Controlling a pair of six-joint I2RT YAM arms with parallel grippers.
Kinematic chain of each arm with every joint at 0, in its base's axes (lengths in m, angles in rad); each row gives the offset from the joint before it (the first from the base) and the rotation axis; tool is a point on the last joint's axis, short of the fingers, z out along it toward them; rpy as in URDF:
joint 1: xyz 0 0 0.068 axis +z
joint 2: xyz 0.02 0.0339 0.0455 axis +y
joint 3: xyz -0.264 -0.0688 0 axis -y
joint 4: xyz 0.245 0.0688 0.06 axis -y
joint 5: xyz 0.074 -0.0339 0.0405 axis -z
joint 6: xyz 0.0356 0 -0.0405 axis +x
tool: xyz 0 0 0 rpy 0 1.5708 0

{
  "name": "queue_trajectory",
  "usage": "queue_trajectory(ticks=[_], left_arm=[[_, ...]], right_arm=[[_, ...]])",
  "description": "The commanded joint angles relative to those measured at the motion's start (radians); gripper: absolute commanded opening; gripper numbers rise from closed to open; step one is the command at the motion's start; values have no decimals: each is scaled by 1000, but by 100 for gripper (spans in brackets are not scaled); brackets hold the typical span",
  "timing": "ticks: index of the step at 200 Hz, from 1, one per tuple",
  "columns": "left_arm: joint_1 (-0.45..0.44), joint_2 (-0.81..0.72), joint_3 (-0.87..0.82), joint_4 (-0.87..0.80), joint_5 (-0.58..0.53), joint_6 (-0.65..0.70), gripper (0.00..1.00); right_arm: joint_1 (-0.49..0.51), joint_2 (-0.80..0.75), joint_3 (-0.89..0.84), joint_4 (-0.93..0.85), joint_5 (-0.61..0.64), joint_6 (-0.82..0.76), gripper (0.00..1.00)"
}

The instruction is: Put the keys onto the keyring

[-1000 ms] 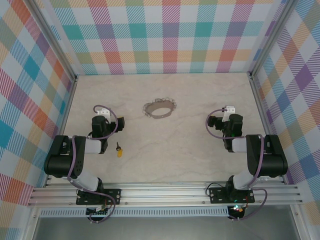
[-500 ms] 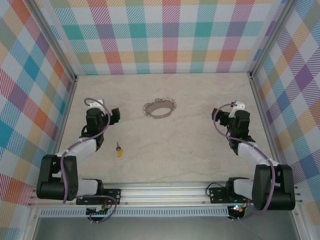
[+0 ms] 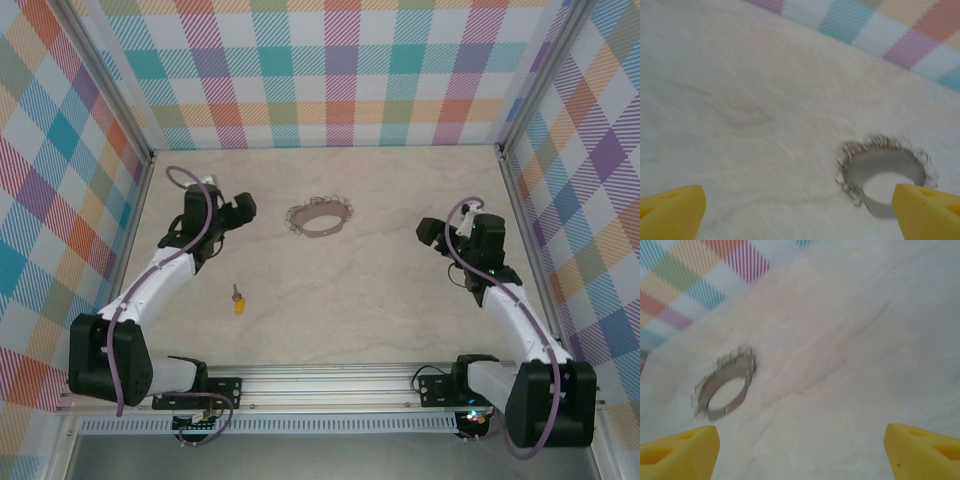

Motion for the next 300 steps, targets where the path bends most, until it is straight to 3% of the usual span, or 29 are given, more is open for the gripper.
queue_trajectory(ticks=[1, 35, 63, 109, 149, 240, 300], left_arm=[[-62, 70, 68, -137, 30, 35, 95], [-177, 229, 195, -240, -57, 147, 94], [-217, 390, 351, -318, -104, 187, 94], [-258, 665, 646, -451, -239, 223, 92], [-264, 807, 790, -520, -296, 228, 92], [-263, 906, 855, -558, -295, 277, 93], [-262, 860, 758, -555, -278, 253, 93]], right_arm=[[57, 69, 60, -156, -131, 27, 84], [191, 116, 60, -200, -21, 63, 90], [288, 146, 44, -193, 35, 92, 91], [332, 122, -38, -126, -27, 132, 88], [348, 37, -50, -179, 16, 139, 87], [379, 43, -15, -205, 18, 164, 83], [399, 76, 86, -246, 29, 132, 82]])
